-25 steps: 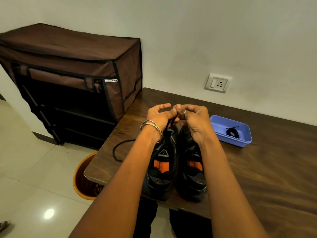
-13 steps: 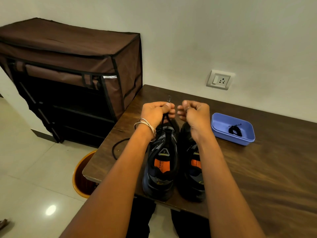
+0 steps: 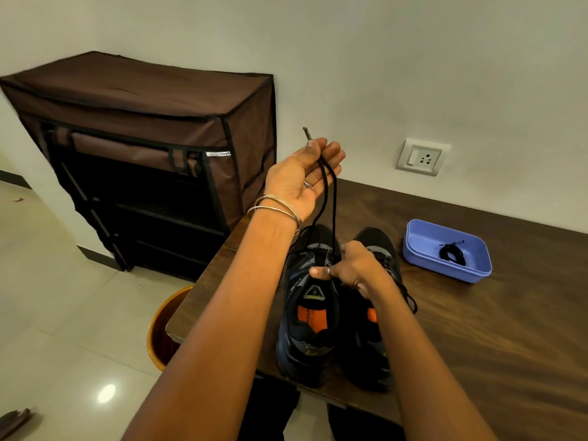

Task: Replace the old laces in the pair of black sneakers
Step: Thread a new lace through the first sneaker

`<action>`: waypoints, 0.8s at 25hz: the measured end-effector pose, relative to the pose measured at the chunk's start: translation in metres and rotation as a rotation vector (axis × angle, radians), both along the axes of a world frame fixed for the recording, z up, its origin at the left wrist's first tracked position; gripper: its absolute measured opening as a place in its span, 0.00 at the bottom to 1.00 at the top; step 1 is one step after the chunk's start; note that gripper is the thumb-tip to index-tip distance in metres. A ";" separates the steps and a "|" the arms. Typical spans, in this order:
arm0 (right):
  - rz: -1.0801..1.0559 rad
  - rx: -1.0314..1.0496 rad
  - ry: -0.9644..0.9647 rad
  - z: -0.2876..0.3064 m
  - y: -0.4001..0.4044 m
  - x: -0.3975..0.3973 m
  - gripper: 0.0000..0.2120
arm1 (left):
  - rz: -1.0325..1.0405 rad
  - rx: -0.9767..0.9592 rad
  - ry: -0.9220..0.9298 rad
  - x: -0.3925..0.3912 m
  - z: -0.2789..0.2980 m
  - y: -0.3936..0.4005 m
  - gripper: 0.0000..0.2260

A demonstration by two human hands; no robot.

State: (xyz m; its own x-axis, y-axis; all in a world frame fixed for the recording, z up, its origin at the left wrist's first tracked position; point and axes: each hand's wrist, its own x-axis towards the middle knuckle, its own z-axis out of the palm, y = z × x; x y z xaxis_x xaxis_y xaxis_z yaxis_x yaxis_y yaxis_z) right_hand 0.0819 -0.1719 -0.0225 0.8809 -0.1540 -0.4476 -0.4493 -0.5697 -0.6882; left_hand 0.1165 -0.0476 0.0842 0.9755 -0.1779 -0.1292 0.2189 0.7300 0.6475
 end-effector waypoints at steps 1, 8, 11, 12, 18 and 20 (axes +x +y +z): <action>0.033 -0.026 -0.031 0.003 0.000 0.000 0.42 | 0.001 -0.038 0.004 -0.001 0.004 0.000 0.06; 0.031 0.667 -0.603 0.021 0.026 -0.001 0.09 | 0.075 -0.204 0.067 -0.008 0.008 -0.001 0.06; 0.042 0.625 -0.515 0.013 0.017 -0.003 0.09 | 0.211 -0.289 0.095 -0.002 0.002 0.016 0.06; 0.065 0.601 -0.494 0.011 0.011 -0.004 0.10 | 0.262 -0.298 0.112 0.001 -0.003 0.022 0.05; -0.007 0.570 -0.457 -0.001 0.002 0.002 0.10 | 0.326 0.565 0.341 0.016 -0.064 0.055 0.07; -0.152 0.573 -0.463 -0.002 0.004 0.009 0.09 | 0.120 1.276 0.354 0.011 -0.082 0.066 0.20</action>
